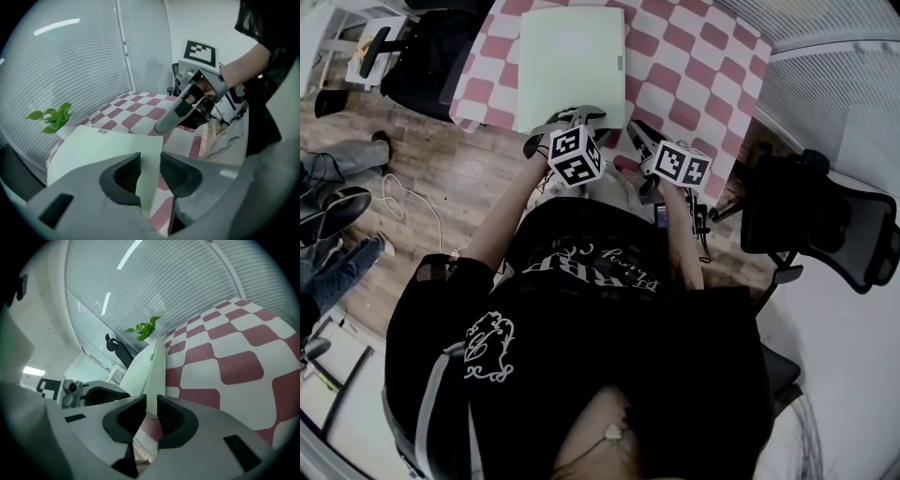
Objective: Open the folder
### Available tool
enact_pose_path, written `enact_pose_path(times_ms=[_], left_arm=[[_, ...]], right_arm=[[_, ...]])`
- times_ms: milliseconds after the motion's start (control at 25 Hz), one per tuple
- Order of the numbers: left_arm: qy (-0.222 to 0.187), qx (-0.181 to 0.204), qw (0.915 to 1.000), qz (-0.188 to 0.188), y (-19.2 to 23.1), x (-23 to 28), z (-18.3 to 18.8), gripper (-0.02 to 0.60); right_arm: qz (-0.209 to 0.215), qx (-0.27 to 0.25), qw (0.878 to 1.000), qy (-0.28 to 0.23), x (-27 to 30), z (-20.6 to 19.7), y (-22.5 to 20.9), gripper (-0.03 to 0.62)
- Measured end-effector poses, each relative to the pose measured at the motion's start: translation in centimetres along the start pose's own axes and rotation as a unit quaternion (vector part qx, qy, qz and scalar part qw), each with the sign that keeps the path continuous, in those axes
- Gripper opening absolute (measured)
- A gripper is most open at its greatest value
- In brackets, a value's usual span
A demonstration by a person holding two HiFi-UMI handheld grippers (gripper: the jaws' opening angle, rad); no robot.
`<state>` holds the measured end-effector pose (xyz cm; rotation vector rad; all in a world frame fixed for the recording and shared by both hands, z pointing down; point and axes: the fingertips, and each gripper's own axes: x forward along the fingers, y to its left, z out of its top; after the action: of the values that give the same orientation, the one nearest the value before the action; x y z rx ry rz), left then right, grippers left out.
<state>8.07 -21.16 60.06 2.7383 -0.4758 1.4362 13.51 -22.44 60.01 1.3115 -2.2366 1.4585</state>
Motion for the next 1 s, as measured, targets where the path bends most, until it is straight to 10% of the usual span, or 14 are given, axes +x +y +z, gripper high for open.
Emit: enact_pose_path(times_ms=[280, 1000], left_arm=[[-0.067, -0.130, 0.9876, -0.057, 0.4, -0.6, 0.8, 0.124], [-0.133, -0.171, 0.9759, 0.026, 2.2, -4.1, 2.3, 0.026]], right_arm=[[0.001, 0.003, 1.000, 0.020, 1.0, -1.3, 0.1, 0.067], [-0.047, -0.030, 0.998, 0.027, 1.8, -0.7, -0.2, 0.067]])
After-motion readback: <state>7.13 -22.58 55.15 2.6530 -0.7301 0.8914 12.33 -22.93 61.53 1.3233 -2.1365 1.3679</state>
